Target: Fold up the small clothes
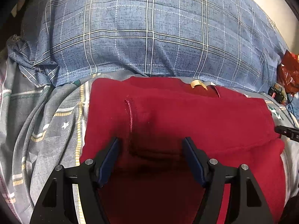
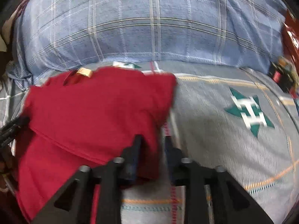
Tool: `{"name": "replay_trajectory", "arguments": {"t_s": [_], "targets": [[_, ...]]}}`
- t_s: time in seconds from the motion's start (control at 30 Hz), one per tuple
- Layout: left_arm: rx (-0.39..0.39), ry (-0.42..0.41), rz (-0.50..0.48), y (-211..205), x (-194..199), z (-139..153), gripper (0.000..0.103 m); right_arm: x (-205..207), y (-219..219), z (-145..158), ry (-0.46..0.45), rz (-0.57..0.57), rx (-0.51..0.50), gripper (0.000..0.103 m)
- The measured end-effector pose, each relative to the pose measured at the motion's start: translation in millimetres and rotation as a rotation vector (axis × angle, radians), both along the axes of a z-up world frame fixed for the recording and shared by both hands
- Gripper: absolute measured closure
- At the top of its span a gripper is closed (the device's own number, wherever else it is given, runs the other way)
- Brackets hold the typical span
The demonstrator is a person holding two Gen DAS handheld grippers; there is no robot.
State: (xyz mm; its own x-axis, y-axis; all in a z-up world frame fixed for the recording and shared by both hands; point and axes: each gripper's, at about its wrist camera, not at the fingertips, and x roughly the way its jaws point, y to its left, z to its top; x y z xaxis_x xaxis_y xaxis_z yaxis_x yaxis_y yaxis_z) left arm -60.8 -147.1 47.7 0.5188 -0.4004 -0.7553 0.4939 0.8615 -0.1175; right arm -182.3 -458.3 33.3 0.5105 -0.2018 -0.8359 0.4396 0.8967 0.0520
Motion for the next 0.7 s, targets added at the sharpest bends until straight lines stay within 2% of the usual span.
{"name": "replay_trajectory", "arguments": {"t_s": [0.07, 0.2, 0.27, 0.33, 0.37, 0.43, 0.47, 0.53, 0.57, 0.6, 0.67, 0.7], "targets": [[-0.005, -0.004, 0.019, 3.4, -4.1, 4.4, 0.034, -14.9, -2.6, 9.2, -0.01, -0.044, 0.015, 0.063], [-0.01, -0.013, 0.042, 8.1, -20.7, 11.3, 0.034, -35.3, 7.4, 34.8, -0.079, -0.048, 0.015, 0.062], [-0.012, -0.008, 0.041, 13.6, -33.5, 16.1, 0.034, -33.6, 15.0, 39.0, -0.107, -0.033, 0.012, 0.062], [-0.002, -0.008, 0.04, 21.5, -45.7, 23.1, 0.034, -22.8, 19.3, 33.2, -0.128, -0.019, 0.05, 0.061], [0.014, -0.017, 0.041, 26.4, -52.7, 28.1, 0.034, -12.6, 17.6, 20.1, -0.104, -0.007, 0.07, 0.061], [0.029, -0.049, 0.053, 37.1, -65.7, 39.4, 0.034, 0.8, 15.9, -4.0, 0.011, -0.023, 0.078, 0.059], [0.038, -0.063, 0.067, 42.5, -71.8, 44.0, 0.034, -2.9, 16.8, -2.2, -0.026, -0.035, 0.08, 0.057], [0.055, -0.083, 0.091, 54.5, -85.3, 53.1, 0.034, -15.8, 22.0, 9.5, -0.038, -0.05, 0.116, 0.056], [0.056, -0.092, 0.094, 59.4, -92.1, 56.7, 0.034, -21.7, 24.7, 13.6, -0.053, -0.046, 0.133, 0.051], [0.061, -0.095, 0.098, 61.8, -97.7, 58.9, 0.034, -33.2, 31.5, 22.0, -0.082, -0.033, 0.143, 0.041], [0.062, -0.092, 0.1, 68.2, -110.8, 63.2, 0.034, -55.0, 48.1, 33.6, -0.111, -0.013, 0.124, 0.031], [0.053, -0.093, 0.1, 73.6, -120.0, 67.0, 0.034, -69.2, 58.9, 38.4, -0.125, 0.004, 0.122, 0.029]]}}
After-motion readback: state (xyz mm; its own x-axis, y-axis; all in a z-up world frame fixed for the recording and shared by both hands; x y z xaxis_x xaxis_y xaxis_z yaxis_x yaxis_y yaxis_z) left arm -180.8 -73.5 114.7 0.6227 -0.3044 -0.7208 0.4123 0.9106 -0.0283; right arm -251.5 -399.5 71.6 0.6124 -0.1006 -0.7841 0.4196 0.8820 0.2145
